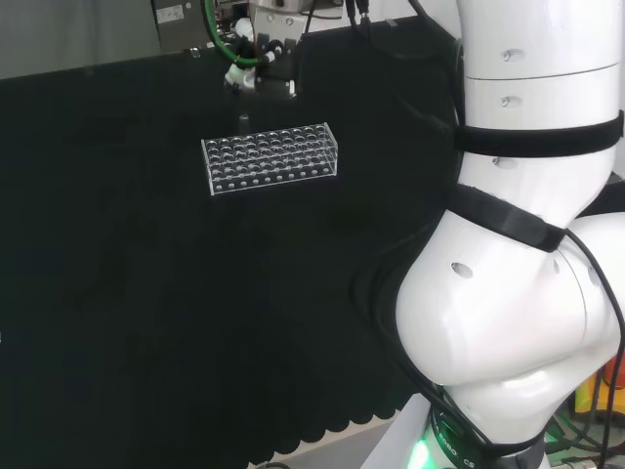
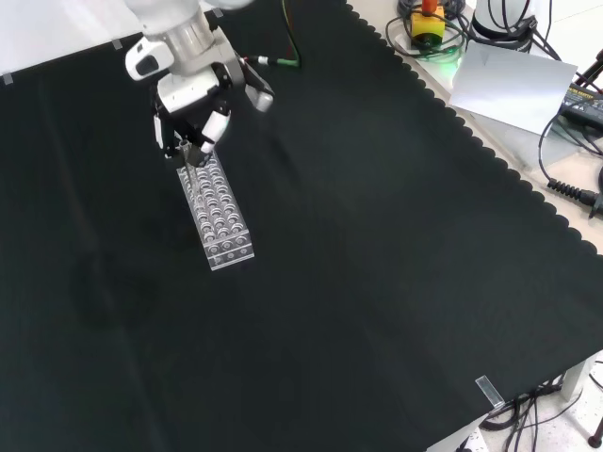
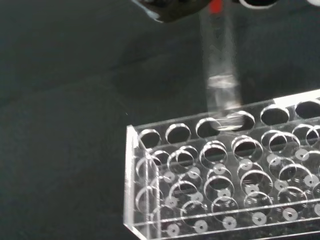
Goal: Pick up the test tube.
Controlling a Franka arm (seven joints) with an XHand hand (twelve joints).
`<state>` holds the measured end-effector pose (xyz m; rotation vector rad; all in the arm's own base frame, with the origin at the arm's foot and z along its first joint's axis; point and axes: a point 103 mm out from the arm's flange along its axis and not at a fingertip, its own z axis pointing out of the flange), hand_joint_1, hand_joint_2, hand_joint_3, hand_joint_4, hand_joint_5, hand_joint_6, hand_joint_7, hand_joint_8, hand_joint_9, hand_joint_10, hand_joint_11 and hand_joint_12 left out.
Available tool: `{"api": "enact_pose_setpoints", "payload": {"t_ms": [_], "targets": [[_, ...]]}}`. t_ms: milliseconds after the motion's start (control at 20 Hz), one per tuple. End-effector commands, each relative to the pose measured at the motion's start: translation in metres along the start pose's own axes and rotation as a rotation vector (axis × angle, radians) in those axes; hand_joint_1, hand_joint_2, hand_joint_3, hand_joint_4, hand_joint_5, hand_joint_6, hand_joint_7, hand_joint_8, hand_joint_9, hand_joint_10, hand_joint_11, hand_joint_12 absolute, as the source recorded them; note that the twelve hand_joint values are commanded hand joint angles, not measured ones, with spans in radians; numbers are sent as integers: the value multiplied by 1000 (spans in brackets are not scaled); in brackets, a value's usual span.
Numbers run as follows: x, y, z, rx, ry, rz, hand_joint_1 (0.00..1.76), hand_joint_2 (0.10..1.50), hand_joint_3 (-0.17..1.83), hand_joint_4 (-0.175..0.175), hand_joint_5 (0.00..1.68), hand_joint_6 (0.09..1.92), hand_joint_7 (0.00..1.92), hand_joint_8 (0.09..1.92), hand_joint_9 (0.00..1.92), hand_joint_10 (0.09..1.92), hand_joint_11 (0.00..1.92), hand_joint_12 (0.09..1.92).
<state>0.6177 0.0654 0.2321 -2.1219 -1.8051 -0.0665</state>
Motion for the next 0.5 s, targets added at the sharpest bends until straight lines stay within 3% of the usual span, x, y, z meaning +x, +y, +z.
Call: {"api": "enact_pose_setpoints", "payload": {"t_ms": [50,500], "targets": [[2,-10,-33,-7,76,-4,1235,1042,-175,-175,1398,299,1741,491,1681,680,1263,845],[-13,-35,-87,-78,107,14,1235,1041,-175,-175,1401,294,1739,493,1678,684,1262,845]]}}
